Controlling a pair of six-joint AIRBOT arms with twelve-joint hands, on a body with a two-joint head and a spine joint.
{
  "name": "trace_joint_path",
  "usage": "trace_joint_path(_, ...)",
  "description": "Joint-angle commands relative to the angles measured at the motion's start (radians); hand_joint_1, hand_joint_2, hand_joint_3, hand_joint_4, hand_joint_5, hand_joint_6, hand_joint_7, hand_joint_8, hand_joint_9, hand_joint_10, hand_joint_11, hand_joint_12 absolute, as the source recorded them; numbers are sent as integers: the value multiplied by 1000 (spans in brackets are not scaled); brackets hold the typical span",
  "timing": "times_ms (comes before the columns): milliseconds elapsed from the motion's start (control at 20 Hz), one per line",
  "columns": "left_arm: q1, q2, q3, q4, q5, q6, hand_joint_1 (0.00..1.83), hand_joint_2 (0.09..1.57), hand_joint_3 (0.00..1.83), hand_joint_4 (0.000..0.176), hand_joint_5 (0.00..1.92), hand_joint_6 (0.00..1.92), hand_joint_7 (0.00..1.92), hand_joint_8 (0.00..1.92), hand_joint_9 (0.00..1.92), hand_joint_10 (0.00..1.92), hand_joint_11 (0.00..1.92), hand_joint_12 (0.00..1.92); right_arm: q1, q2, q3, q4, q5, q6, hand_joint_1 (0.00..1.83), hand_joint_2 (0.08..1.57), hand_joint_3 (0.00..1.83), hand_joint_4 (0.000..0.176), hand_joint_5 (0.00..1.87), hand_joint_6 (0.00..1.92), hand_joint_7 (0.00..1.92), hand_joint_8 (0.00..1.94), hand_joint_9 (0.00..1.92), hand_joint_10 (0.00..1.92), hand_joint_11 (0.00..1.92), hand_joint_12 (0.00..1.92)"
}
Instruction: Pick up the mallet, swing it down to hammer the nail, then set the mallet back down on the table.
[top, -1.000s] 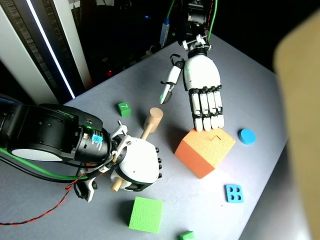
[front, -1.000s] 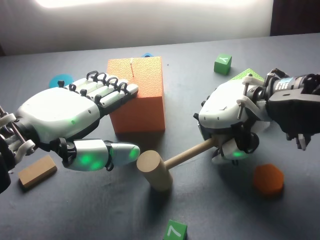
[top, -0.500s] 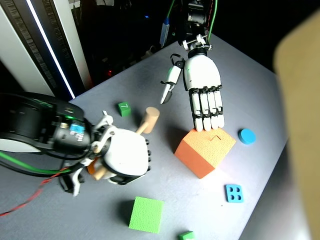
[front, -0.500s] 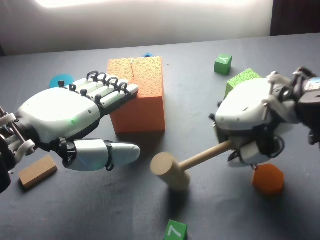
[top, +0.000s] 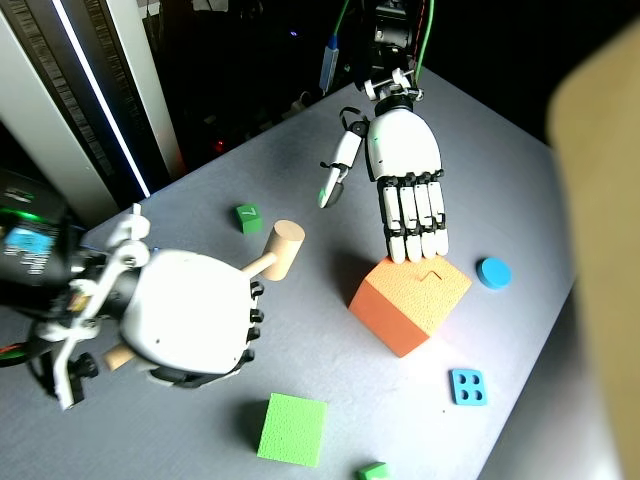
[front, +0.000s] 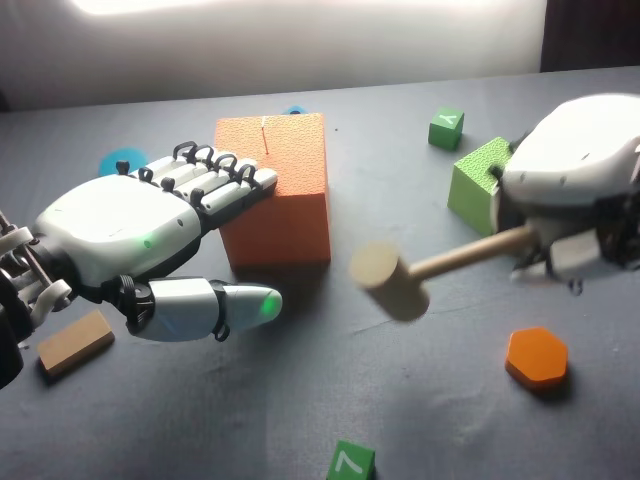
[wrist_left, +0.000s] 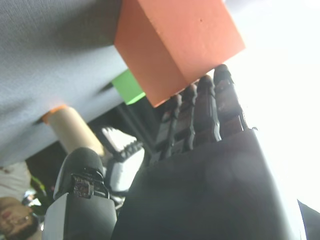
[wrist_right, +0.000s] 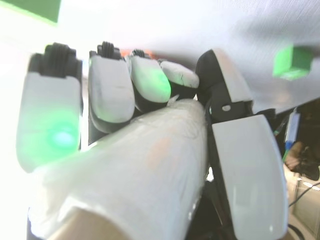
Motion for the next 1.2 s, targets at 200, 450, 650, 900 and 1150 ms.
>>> trace_joint_path(200,4,2,-6,11,-53,-5,0,1184,1,0,62,1,62,1,51,2,25,14,62,32,-1,2,333,-36,720,1424,2,0,1016,1921,1322,1941,1504,1921,1732,1921)
trace_joint_path(450,7,2,-6,11,-53,-7,0,1189,3,0,66,4,63,5,57,5,34,19,108,-26,28,127,419,-174,696,1418,1,0,1044,1921,1326,1941,1511,1921,1741,1921)
trace_joint_path(650,7,1,-6,11,-53,-7,0,1183,0,0,65,3,66,4,62,5,33,19,144,-139,82,771,503,-839,706,1414,0,0,1062,1921,1343,1941,1519,1921,1747,1921)
trace_joint_path(900,7,1,-7,11,-53,-7,0,1194,4,0,75,6,67,4,66,5,42,24,153,-214,106,813,559,-843,722,1421,3,0,1072,1921,1368,1941,1541,1921,1766,1921)
trace_joint_path(1150,3,1,-6,11,-53,-7,0,1200,5,0,76,3,66,1,59,0,36,23,156,-268,127,919,628,-848,701,1422,2,0,1115,1921,1404,1941,1571,1921,1781,1921)
